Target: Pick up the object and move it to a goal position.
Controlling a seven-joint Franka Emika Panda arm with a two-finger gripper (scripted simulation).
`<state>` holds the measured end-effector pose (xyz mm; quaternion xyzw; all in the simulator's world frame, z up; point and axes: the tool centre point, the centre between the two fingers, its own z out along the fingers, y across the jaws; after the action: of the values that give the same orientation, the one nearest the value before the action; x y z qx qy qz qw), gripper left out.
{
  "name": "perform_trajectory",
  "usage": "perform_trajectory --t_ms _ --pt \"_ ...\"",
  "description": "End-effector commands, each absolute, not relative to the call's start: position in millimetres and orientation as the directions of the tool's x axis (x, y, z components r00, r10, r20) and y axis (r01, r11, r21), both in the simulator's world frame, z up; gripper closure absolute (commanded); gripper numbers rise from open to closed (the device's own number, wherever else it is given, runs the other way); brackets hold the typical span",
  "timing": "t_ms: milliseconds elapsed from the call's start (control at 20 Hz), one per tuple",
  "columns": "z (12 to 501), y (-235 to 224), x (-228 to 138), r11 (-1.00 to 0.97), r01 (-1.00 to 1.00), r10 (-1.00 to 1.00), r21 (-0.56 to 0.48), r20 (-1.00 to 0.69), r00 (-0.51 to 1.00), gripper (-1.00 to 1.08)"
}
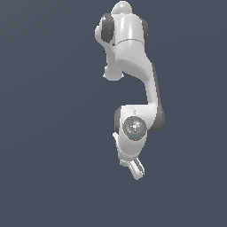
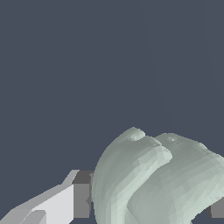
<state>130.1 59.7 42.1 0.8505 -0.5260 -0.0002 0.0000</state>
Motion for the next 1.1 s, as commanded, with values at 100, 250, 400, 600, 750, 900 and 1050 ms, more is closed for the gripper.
perform_trajectory --t_ms 100,250,400,600,750,900,1050 --pt "42 60 130 -0.447 -0.895 -0.895 0.000 0.000 0.447 1.08" --pt "42 60 130 -0.447 -0.895 -0.895 0.000 0.000 0.447 1.08" --pt "43 59 129 -0.447 -0.895 -0.895 0.000 0.000 0.447 1.08" --pt "47 59 126 -0.447 -0.895 -0.895 0.000 0.000 0.447 1.08" --pt "51 58 122 -0.447 -0.895 -0.895 0.000 0.000 0.447 1.08" --pt "57 56 116 -0.447 -0.895 -0.895 0.000 0.000 0.447 1.08" --pt "66 54 107 -0.447 -0.895 -0.895 0.000 0.000 0.447 1.08"
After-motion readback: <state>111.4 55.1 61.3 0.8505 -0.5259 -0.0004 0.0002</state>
